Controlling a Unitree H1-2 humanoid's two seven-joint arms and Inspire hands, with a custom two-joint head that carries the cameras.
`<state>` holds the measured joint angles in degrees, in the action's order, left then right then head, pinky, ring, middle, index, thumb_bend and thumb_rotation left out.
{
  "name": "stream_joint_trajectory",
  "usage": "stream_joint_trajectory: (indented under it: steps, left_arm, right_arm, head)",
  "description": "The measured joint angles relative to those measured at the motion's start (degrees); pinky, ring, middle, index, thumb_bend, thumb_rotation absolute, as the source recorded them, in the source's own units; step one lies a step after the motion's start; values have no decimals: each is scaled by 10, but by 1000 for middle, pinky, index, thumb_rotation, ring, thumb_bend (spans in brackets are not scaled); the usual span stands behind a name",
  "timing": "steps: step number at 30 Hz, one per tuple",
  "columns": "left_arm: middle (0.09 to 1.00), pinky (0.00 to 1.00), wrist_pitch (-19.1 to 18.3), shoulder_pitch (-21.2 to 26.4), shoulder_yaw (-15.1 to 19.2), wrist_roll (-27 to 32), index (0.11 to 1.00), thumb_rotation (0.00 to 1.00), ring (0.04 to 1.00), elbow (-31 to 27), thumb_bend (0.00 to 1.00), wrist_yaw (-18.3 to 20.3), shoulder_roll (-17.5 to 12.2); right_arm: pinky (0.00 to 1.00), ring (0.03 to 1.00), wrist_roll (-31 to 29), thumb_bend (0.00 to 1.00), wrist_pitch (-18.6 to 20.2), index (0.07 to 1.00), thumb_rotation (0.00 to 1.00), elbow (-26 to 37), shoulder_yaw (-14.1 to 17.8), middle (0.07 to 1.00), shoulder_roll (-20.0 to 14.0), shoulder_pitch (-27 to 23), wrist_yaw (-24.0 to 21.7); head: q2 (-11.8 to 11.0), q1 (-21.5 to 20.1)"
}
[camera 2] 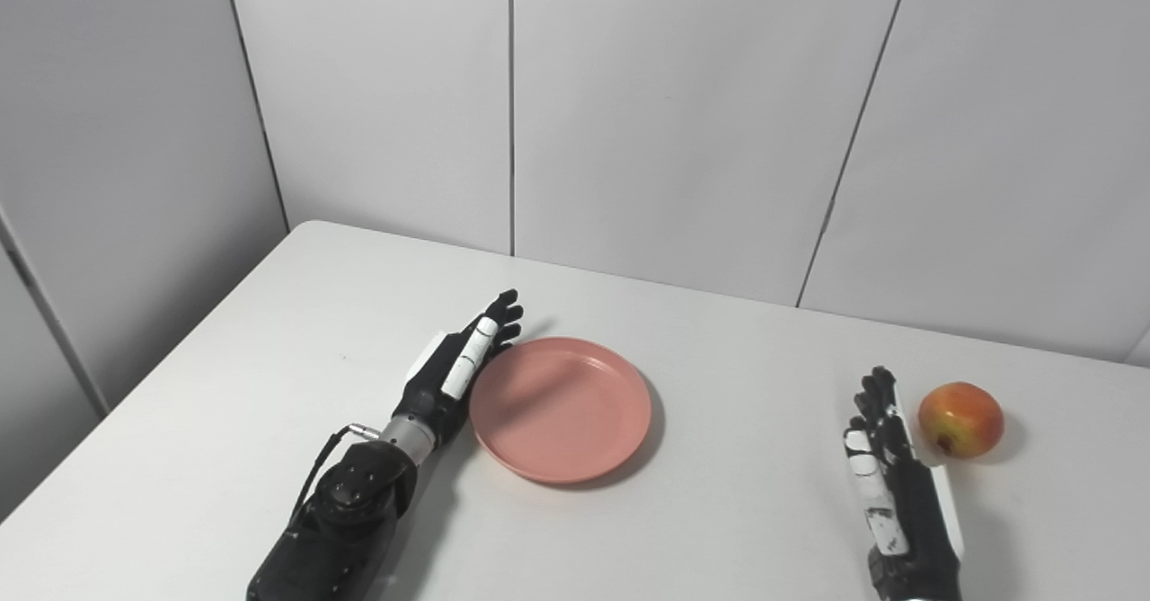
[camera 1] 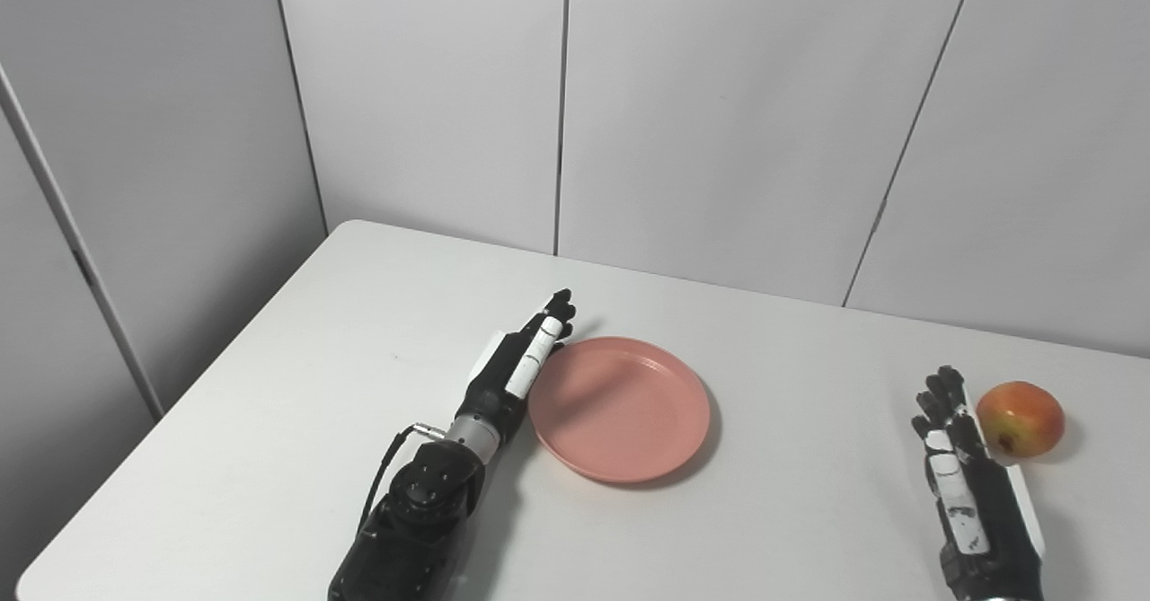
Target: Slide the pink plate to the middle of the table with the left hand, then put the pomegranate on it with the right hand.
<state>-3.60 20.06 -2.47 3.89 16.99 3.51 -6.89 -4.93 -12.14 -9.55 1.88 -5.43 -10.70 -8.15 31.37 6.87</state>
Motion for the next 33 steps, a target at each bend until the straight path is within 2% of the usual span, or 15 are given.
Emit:
stream_joint_trajectory:
  steps: [5, 10, 20, 28, 33]
  left_arm:
    - [993, 984, 0, -12, -4, -4, 991, 1000, 981, -16, 783, 4, 2]
    - [1000, 1000, -3, -22, -8, -4, 1000, 1000, 992, -34, 779, 15, 6]
    - [990, 954, -23, -39, -23, -5, 985, 1000, 974, -66, 733, 24, 12]
    - [1000, 983, -37, -52, -26, -5, 1000, 1000, 996, -86, 708, 24, 26]
    - [982, 955, -36, -59, -15, 6, 978, 1000, 970, -91, 724, 20, 50]
  right_arm:
    - [1000, 996, 16, 637, 2, 1000, 864, 7, -6, 1000, 9, 3, 10]
    - [1000, 998, 26, 662, 5, 1000, 851, 12, -13, 1000, 21, 3, 21]
    - [1000, 979, 62, 643, 17, 1000, 887, 22, -25, 997, 33, 7, 43]
    - [977, 973, 68, 686, 34, 997, 865, 24, -28, 973, 49, 7, 60]
    - [974, 965, 72, 692, 35, 987, 869, 24, -28, 967, 54, 7, 67]
  head:
    - [11, -33]
    - [19, -59]
    - [38, -111]
    - [44, -137]
    - [48, -149]
